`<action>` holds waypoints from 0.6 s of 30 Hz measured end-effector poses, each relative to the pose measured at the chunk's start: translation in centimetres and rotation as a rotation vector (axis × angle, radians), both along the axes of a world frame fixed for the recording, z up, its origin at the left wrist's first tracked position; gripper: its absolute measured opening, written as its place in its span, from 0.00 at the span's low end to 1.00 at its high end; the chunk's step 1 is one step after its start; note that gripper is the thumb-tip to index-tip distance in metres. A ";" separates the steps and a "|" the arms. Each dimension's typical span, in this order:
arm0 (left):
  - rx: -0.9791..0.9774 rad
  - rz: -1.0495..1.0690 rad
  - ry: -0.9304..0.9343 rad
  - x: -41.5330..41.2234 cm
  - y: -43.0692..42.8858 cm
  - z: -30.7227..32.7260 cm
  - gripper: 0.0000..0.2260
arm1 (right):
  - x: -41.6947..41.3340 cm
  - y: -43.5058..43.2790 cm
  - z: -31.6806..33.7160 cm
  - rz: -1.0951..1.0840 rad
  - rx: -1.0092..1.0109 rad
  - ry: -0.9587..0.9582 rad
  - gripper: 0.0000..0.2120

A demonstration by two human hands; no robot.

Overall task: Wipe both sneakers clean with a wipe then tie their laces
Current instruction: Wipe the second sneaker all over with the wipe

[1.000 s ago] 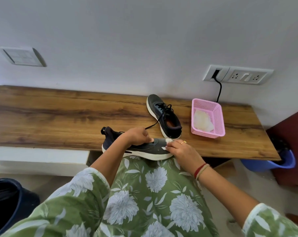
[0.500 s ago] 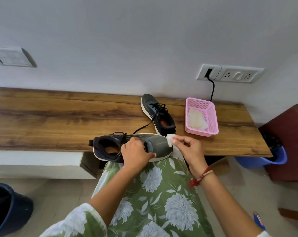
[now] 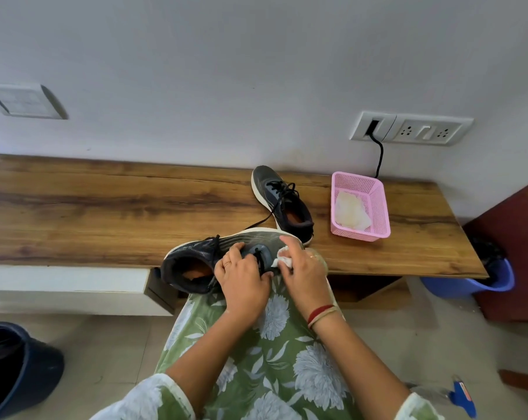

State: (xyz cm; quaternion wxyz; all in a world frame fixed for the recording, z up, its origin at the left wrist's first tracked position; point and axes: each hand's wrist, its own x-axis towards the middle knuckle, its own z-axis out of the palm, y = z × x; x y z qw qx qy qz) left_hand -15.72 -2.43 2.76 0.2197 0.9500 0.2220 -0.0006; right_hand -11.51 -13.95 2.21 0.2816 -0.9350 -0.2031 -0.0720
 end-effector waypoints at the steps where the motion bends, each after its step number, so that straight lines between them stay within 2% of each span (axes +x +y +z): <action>1: 0.010 -0.010 0.005 0.0 0.0 0.1 0.17 | 0.2 0.0 -0.1 0.005 -0.020 -0.003 0.19; 7: 0.033 -0.044 -0.071 -0.6 -0.3 0.1 0.16 | 2.2 -1.1 -0.3 -0.139 0.109 0.090 0.16; 12: 0.153 -0.096 -0.079 -0.7 -0.1 0.2 0.15 | 1.4 -0.1 0.2 -0.187 0.223 0.062 0.14; 15: 0.201 -0.134 -0.073 -0.9 0.0 0.1 0.14 | 0.6 0.5 -0.4 -0.004 0.110 0.053 0.11; 18: 0.209 -0.161 -0.086 -0.6 0.3 0.2 0.15 | 1.8 -0.6 -0.7 0.021 -0.086 -0.032 0.07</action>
